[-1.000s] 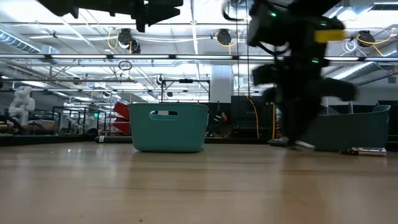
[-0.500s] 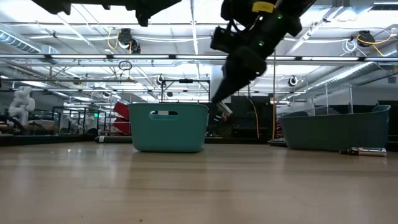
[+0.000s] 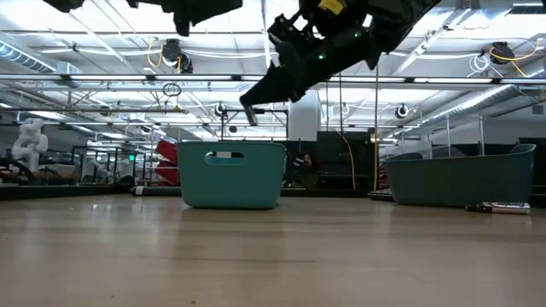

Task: Sort batteries
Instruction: Put the silver battery into the green bin

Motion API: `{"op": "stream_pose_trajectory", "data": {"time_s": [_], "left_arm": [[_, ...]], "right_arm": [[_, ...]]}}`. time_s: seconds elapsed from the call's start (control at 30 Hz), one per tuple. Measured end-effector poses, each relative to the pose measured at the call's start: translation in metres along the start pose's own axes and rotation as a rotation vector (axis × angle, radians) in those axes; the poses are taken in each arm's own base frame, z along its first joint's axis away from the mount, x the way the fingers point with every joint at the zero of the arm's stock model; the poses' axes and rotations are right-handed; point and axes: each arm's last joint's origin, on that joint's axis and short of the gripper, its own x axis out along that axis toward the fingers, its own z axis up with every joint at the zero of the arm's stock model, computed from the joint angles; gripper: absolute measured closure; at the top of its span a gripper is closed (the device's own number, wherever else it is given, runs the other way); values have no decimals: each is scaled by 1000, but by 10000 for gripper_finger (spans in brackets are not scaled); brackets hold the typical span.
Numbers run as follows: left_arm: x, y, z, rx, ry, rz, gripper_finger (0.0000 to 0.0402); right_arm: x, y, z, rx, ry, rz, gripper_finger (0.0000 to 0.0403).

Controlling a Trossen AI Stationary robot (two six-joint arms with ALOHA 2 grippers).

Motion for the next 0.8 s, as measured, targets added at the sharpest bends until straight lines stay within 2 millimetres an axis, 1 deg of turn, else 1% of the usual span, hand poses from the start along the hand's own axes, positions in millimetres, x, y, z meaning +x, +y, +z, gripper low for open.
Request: {"op": "stream_pose_trajectory", "data": {"time_s": [0.13, 0.2, 0.33, 0.4, 0.63, 0.8], "left_arm": [[-5, 0, -1, 42, 36, 174, 215], [-8, 0, -1, 63, 63, 213, 215], [-15, 3, 3, 82, 75, 174, 215], [-17, 3, 5, 98, 79, 149, 215], [-17, 4, 8, 128, 55, 117, 215], [-16, 7, 8, 152, 51, 88, 215]], "right_arm": [[9, 1, -1, 18, -64, -6, 376], [11, 2, -2, 27, -67, -5, 376], [14, 3, -5, 55, -61, 5, 376], [15, 4, -7, 72, -58, 38, 376], [17, 0, -13, 86, -22, 46, 375], [17, 1, -14, 85, -11, 51, 363]]}}
